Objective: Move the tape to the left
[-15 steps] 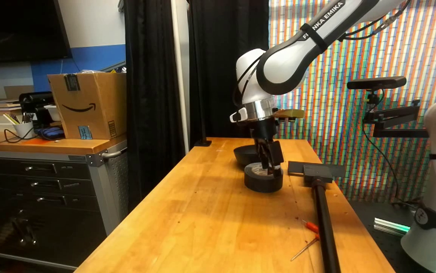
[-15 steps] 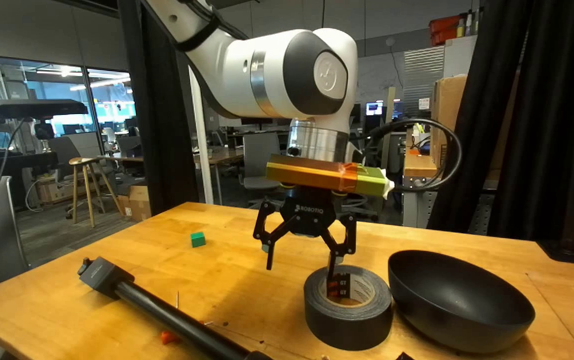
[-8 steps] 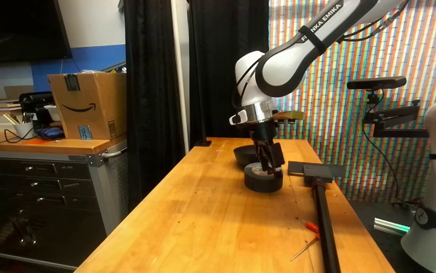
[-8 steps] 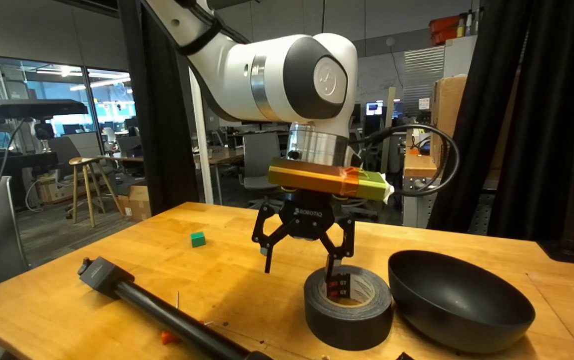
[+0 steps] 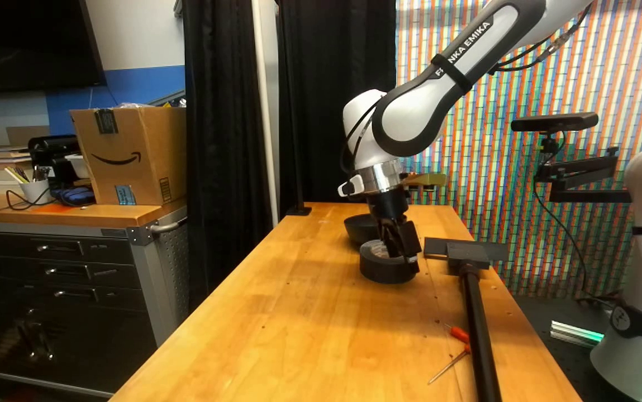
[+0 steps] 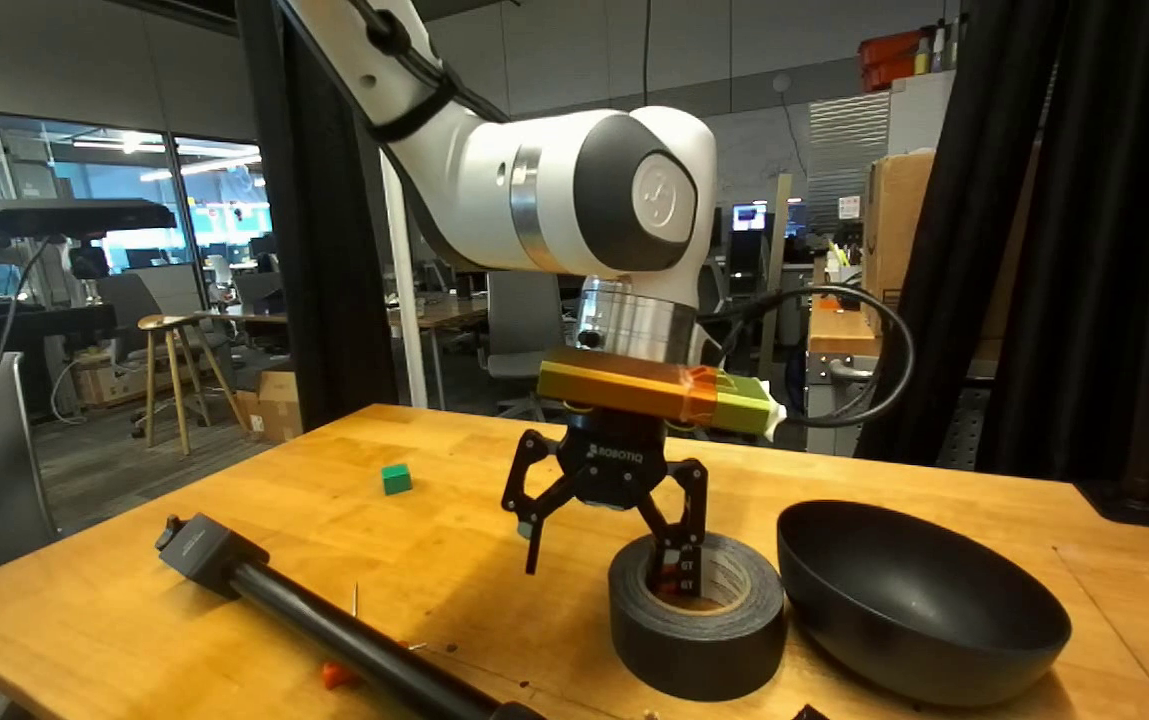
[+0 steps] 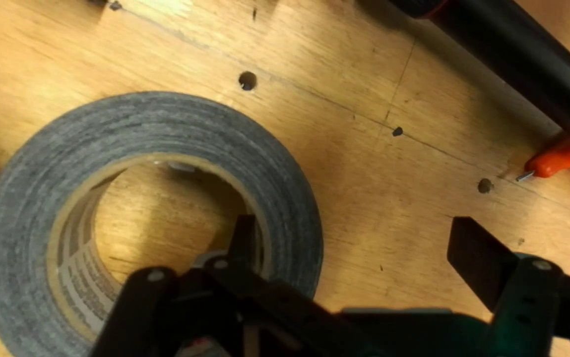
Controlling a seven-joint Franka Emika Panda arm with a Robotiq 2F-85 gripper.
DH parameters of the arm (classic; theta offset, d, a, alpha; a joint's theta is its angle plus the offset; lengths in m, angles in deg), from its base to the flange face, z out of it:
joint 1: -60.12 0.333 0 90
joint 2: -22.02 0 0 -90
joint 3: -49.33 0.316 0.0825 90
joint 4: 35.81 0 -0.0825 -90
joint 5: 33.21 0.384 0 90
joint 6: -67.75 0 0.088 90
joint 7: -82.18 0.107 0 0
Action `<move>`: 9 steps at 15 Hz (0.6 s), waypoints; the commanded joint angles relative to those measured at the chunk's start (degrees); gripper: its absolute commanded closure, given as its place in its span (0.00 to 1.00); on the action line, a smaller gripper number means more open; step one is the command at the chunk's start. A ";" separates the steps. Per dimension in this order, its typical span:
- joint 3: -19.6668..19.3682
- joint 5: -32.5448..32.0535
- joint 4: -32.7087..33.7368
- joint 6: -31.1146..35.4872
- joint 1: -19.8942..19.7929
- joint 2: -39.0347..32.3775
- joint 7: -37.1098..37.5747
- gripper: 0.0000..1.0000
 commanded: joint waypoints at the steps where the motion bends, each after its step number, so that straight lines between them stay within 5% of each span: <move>1: 0.40 0.02 1.70 -0.73 -0.70 -1.48 -0.52 0.00; 4: 0.52 0.00 1.79 -0.79 -0.75 -1.76 -0.23 0.00; 5: 0.55 -0.10 1.81 -0.75 -0.76 -1.87 -0.18 0.25; 6: 0.56 -0.15 1.88 -0.71 -0.77 -2.02 -0.12 0.26; 9: 0.62 -0.25 2.10 -0.61 -0.87 -1.96 0.07 0.49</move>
